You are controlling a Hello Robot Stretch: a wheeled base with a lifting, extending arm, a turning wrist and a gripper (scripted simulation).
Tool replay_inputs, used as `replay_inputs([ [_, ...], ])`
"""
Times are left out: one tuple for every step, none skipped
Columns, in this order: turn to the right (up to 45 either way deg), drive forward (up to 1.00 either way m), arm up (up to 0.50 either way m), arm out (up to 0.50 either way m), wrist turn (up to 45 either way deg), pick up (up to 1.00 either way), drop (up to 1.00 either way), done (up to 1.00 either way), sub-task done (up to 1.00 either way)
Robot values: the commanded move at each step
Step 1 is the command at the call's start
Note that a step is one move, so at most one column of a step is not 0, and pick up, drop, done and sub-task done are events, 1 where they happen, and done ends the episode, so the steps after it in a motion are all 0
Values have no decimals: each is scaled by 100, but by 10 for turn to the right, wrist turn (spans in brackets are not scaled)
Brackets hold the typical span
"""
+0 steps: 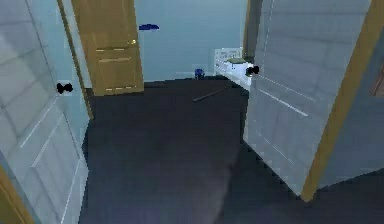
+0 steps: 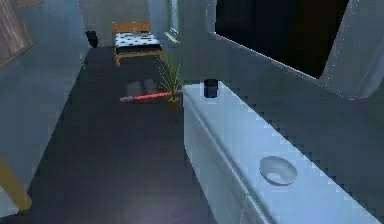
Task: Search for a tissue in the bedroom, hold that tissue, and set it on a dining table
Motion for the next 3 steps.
replay_inputs([
  [0, 100, 0, 0, 0, 0, 0, 0, 0],
  [-30, 0, 0, 0, 0, 0, 0, 0, 0],
  [0, 95, 0, 0, 0, 0, 0, 0, 0],
])
